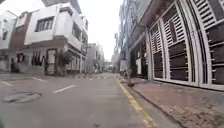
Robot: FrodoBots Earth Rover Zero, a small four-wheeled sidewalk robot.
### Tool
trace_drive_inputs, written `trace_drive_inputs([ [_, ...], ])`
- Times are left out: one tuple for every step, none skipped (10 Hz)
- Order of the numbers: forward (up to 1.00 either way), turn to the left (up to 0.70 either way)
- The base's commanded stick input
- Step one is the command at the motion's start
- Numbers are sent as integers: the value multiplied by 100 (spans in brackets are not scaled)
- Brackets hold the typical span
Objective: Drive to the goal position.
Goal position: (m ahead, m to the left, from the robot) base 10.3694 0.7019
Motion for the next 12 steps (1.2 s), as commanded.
trace_drive_inputs([
  [49,0],
  [49,0],
  [49,0],
  [49,0],
  [49,0],
  [49,0],
  [49,0],
  [49,0],
  [49,0],
  [49,0],
  [49,0],
  [49,14],
])
